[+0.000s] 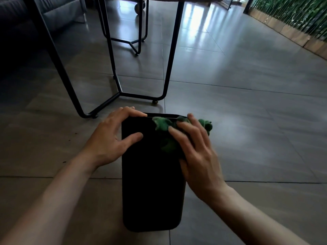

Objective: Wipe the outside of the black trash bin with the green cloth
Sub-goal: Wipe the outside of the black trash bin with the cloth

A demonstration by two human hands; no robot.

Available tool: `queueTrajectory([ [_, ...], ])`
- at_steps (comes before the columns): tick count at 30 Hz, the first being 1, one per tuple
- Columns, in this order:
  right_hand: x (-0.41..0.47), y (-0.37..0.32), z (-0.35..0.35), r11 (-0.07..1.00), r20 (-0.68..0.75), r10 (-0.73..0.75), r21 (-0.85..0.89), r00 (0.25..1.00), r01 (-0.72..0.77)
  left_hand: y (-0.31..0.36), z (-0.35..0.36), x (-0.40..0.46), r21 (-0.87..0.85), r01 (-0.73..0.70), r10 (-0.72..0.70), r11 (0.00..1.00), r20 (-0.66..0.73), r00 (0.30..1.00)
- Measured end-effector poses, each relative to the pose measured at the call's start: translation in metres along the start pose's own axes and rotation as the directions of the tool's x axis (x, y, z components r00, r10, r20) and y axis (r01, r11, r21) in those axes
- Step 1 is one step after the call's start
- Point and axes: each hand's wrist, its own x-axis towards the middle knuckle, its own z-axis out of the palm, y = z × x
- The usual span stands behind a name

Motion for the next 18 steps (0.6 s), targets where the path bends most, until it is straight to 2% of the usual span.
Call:
queueTrajectory([
  [2,-0.027,-0.007,0.005,0.993,0.026,-0.072,-0.090,0.997,0.074,0.001,-0.001,0.000,0.008,0.000,0.000,1.000,-0.002,1.000],
  [5,-0.084,-0.015,0.012,0.975,0.117,-0.158,-0.137,0.981,0.173,0.003,-0.001,-0.001,0.021,0.006,-0.006,1.000,0.000,1.000],
  [10,-0.126,-0.005,0.003,0.955,0.221,-0.178,-0.196,0.959,0.222,0.007,0.000,-0.002,0.027,0.015,-0.014,1.000,-0.013,1.000],
  [12,-0.125,0.002,-0.007,0.982,0.251,-0.090,-0.138,0.964,0.128,0.007,-0.002,-0.002,0.012,0.017,-0.017,1.000,-0.010,1.000],
  [13,-0.121,0.008,-0.013,0.996,0.261,0.006,-0.085,0.965,0.017,0.007,-0.003,-0.003,0.000,0.022,-0.022,1.000,-0.005,1.000],
  [14,-0.116,0.013,-0.019,0.986,0.261,0.159,0.001,0.952,-0.165,0.006,-0.005,-0.004,-0.014,0.031,-0.031,0.999,0.004,1.000],
  [15,-0.107,0.019,-0.027,0.909,0.269,0.362,0.108,0.892,-0.402,0.005,-0.006,-0.005,-0.032,0.043,-0.043,0.999,0.014,0.999],
  [16,-0.096,0.026,-0.034,0.740,0.298,0.564,0.231,0.770,-0.632,0.004,-0.009,-0.007,-0.052,0.060,-0.059,0.997,0.026,0.998],
  [17,-0.083,0.034,-0.041,0.500,0.350,0.723,0.329,0.595,-0.801,0.003,-0.011,-0.009,-0.074,0.079,-0.077,0.994,0.038,0.996],
  [18,-0.072,0.044,-0.048,0.259,0.403,0.812,0.399,0.422,-0.880,0.002,-0.013,-0.010,-0.094,0.097,-0.092,0.991,0.051,0.994],
])
